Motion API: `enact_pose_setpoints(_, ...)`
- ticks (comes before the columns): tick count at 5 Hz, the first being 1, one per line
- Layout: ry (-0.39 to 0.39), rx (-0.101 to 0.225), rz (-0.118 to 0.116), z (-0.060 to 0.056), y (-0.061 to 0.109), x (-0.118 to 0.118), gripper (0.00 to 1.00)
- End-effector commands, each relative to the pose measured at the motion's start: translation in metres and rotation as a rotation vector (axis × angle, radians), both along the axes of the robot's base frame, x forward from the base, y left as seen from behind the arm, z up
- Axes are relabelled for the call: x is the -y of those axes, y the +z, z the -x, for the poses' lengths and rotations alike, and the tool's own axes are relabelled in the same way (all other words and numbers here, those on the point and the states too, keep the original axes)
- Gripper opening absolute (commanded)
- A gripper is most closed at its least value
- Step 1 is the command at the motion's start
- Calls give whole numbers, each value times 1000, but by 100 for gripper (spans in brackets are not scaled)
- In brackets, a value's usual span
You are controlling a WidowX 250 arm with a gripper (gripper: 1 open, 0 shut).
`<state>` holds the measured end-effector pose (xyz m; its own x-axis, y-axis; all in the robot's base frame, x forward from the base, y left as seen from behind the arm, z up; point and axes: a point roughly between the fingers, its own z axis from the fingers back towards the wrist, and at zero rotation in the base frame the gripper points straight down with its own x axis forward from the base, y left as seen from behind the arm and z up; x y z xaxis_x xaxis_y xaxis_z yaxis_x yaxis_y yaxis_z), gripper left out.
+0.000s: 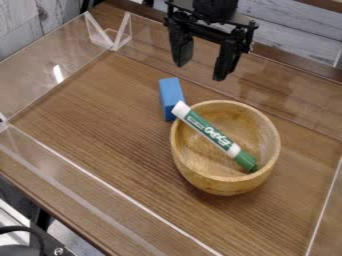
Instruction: Remove the green marker from inside the brown bowl and put it on the table
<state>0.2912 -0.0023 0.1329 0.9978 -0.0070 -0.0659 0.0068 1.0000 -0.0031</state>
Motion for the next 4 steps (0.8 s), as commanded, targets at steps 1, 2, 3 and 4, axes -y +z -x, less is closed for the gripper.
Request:
enact_pose_setpoints(1, 74, -1, 3, 3, -5, 7, 100)
enact_pose_setpoints(2, 164, 5, 7, 6, -10, 15, 100)
enact_pose_setpoints(3, 295, 36, 14, 9, -13, 27, 100)
enact_pose_setpoints(4, 445, 71, 27, 11, -18, 39, 100)
